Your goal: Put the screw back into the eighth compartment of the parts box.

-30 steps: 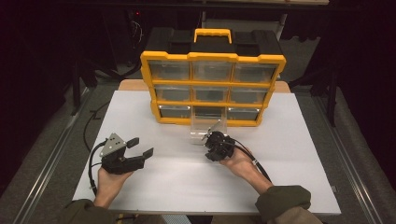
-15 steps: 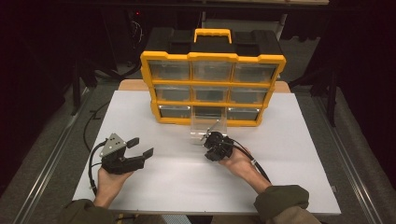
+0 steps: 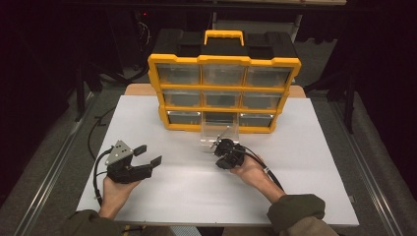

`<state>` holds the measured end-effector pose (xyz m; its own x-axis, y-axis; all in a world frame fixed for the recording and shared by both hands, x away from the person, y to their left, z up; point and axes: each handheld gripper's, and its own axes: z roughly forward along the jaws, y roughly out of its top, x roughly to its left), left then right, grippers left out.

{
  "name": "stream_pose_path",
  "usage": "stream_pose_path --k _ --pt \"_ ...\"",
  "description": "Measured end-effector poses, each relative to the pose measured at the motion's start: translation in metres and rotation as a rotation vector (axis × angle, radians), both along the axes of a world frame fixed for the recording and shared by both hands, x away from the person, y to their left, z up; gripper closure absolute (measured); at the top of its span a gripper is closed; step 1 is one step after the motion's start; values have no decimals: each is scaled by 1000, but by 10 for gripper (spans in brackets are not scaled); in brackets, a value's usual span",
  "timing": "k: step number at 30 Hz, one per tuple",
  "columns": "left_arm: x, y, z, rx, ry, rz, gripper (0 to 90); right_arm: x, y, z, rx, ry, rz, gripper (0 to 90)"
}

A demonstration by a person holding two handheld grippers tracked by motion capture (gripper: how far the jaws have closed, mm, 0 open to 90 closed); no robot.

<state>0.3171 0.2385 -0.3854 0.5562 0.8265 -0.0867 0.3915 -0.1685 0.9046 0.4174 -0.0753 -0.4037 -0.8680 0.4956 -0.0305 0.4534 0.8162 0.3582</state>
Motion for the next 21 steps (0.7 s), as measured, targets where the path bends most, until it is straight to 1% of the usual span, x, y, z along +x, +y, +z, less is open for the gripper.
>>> stream_pose_path --k 5,12,18,21 --pt "0 0 0 0 0 0 306 0 0 0 -8 0 6 892" --pt "0 0 0 0 0 -1 306 0 1 1 -13 -3 -1 894" --pt "0 0 0 2 1 -1 306 -1 2 1 -10 -8 0 895" --pt "0 0 0 2 1 -1 306 -1 1 1 -15 0 0 895"
